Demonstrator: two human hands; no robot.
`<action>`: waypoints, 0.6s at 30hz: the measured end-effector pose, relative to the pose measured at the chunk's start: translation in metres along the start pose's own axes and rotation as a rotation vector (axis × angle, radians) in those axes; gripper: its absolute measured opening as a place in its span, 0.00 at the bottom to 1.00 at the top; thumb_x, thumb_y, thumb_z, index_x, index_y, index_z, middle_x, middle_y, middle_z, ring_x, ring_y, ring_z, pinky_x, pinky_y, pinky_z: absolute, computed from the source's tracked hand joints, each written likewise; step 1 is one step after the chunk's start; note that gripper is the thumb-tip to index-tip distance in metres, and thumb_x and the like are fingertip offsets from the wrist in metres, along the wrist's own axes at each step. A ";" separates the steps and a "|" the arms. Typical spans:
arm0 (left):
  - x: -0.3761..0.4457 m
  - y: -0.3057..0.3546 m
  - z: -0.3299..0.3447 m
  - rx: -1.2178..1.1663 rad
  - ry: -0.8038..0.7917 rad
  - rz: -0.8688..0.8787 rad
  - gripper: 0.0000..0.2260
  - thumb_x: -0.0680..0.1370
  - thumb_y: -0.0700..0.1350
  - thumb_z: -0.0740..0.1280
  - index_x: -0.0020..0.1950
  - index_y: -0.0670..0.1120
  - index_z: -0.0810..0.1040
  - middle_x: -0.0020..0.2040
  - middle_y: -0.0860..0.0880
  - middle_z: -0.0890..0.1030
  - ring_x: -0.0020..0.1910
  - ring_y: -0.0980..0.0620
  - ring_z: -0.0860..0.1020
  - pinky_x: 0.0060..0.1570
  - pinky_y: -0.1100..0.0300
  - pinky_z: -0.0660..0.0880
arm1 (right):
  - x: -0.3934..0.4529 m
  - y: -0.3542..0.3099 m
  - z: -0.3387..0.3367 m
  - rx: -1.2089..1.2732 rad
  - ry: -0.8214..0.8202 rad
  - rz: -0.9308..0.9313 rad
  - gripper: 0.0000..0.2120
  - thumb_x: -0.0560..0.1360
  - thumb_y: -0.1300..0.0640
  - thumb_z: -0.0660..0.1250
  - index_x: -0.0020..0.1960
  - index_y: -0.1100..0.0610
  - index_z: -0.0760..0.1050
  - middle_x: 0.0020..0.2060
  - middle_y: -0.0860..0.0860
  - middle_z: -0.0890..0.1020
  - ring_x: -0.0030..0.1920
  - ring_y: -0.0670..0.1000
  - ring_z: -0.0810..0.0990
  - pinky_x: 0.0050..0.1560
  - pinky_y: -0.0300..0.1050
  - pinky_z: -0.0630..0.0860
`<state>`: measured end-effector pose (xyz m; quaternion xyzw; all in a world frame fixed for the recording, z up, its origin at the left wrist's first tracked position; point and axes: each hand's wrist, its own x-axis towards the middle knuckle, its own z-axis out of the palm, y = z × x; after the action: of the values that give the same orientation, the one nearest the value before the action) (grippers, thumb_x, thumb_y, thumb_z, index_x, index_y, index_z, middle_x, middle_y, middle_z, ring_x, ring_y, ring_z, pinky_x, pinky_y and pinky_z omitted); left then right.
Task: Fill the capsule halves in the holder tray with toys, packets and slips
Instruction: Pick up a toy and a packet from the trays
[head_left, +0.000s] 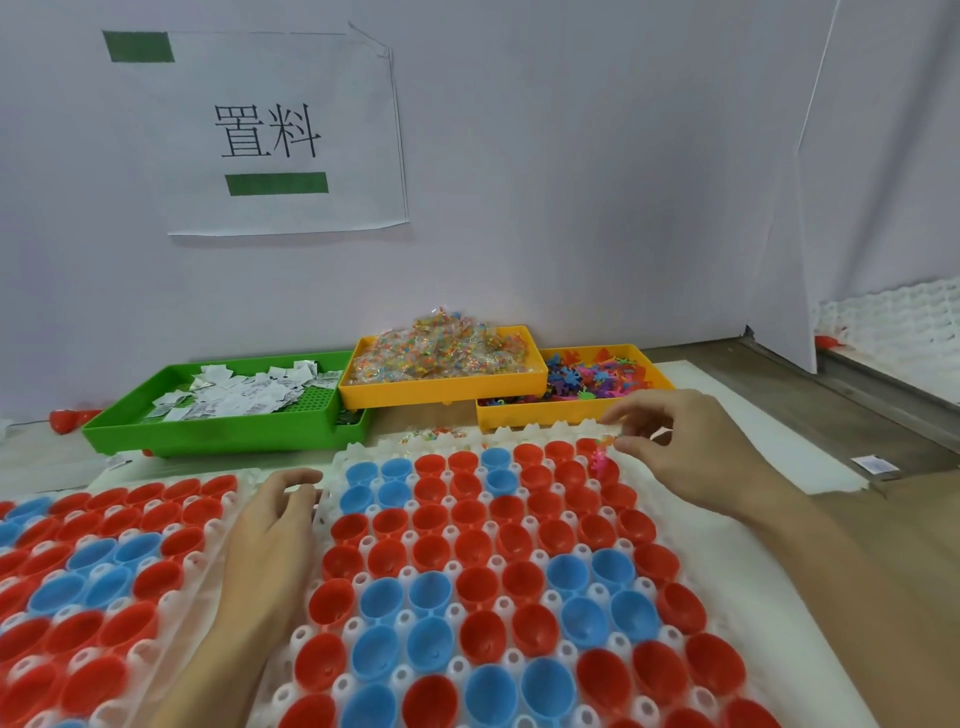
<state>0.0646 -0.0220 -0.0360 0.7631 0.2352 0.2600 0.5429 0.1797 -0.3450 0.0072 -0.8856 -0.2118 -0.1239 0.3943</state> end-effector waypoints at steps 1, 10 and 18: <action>0.000 0.000 0.000 -0.004 -0.002 -0.001 0.11 0.82 0.43 0.58 0.51 0.56 0.78 0.54 0.50 0.81 0.58 0.46 0.78 0.62 0.41 0.74 | 0.000 0.000 0.001 -0.012 -0.010 -0.008 0.10 0.73 0.64 0.75 0.46 0.49 0.83 0.37 0.45 0.82 0.40 0.42 0.79 0.39 0.27 0.73; 0.000 0.000 -0.001 -0.013 -0.006 0.005 0.11 0.82 0.44 0.58 0.53 0.56 0.78 0.55 0.50 0.80 0.58 0.47 0.78 0.61 0.41 0.74 | -0.003 -0.007 0.005 -0.140 -0.082 -0.067 0.11 0.74 0.67 0.73 0.43 0.50 0.85 0.40 0.42 0.82 0.41 0.42 0.79 0.38 0.29 0.72; 0.001 -0.001 0.000 -0.013 0.004 0.002 0.10 0.82 0.44 0.58 0.53 0.56 0.78 0.55 0.50 0.80 0.58 0.47 0.78 0.60 0.40 0.75 | -0.003 -0.011 0.006 -0.237 -0.120 -0.085 0.10 0.75 0.67 0.71 0.45 0.53 0.87 0.40 0.42 0.80 0.40 0.43 0.77 0.39 0.29 0.69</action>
<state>0.0653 -0.0205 -0.0371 0.7594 0.2339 0.2633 0.5471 0.1717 -0.3346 0.0092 -0.9221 -0.2561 -0.1113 0.2679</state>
